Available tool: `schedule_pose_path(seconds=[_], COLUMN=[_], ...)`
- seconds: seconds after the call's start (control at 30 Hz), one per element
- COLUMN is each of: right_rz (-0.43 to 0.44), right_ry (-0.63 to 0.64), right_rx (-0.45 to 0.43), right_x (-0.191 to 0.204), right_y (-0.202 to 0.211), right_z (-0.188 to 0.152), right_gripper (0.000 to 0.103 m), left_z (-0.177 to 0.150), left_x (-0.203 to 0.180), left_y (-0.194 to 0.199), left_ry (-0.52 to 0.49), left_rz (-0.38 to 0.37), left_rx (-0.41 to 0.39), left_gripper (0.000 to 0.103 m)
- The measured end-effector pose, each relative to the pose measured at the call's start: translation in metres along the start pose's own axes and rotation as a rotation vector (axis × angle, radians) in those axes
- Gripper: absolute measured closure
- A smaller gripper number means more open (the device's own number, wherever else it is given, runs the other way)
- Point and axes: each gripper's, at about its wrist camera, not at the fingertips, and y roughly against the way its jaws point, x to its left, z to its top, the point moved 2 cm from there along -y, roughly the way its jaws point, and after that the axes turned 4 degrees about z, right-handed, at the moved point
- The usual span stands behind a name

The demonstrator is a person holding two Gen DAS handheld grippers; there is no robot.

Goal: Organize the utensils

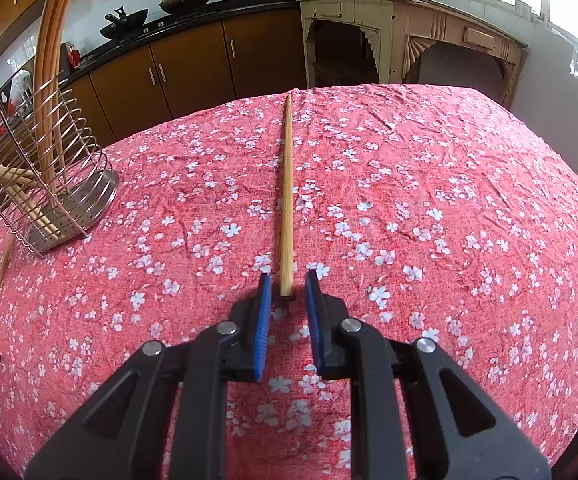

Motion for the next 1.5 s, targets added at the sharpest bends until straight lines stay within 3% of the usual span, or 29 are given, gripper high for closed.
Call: schedule_pose_path(seconds=[0.27,0.4,0.5,0.53,0.6,0.7,0.83,1.03,1.17,1.5], right_rz=[-0.004,-0.017,-0.008,-0.005,0.001,0.007,0.013,0.014,0.02,0.09], right_ry=[0.003,0.012,0.004,0.001,-0.002,0.003,0.031,0.069,0.092,0.054], right_rx=[0.002,0.003,0.003,0.002,-0.003,-0.052,-0.177,-0.399,-0.515,-0.625], right_x=[0.002,0.004,0.003,0.003,0.002,0.001,0.004,0.013,0.018,0.023], right_y=[0.0,0.0,0.0,0.0,0.002,0.015,0.054,0.122,0.157,0.196], right_z=[0.0,0.0,-0.001,-0.001,-0.002,-0.003,0.0,0.018,0.035,0.071], right_gripper=[0.084,0.086,0.095,0.095,0.095,0.095,0.096,0.096,0.096,0.096], left_z=[-0.004,-0.008,-0.011,-0.013,-0.014,-0.014,-0.011,0.01,0.026,0.058], left_x=[-0.013,-0.016,-0.018,-0.02,-0.018,-0.009,0.006,0.032,0.044,0.057], left_y=[0.011,0.014,0.018,0.02,0.021,0.023,0.043,0.102,0.13,0.166], left_ry=[-0.024,-0.009,-0.007,-0.013,-0.013,0.005,0.027,0.09,0.127,0.173], left_rz=[0.0,0.006,0.011,0.007,-0.006,-0.041,-0.063,-0.071,-0.064,-0.03], left_rx=[-0.032,-0.033,-0.04,-0.043,-0.044,-0.035,-0.101,-0.319,-0.424,-0.561], left_gripper=[0.048,0.051,0.072,0.086,0.095,0.096,0.096,0.096,0.096,0.096])
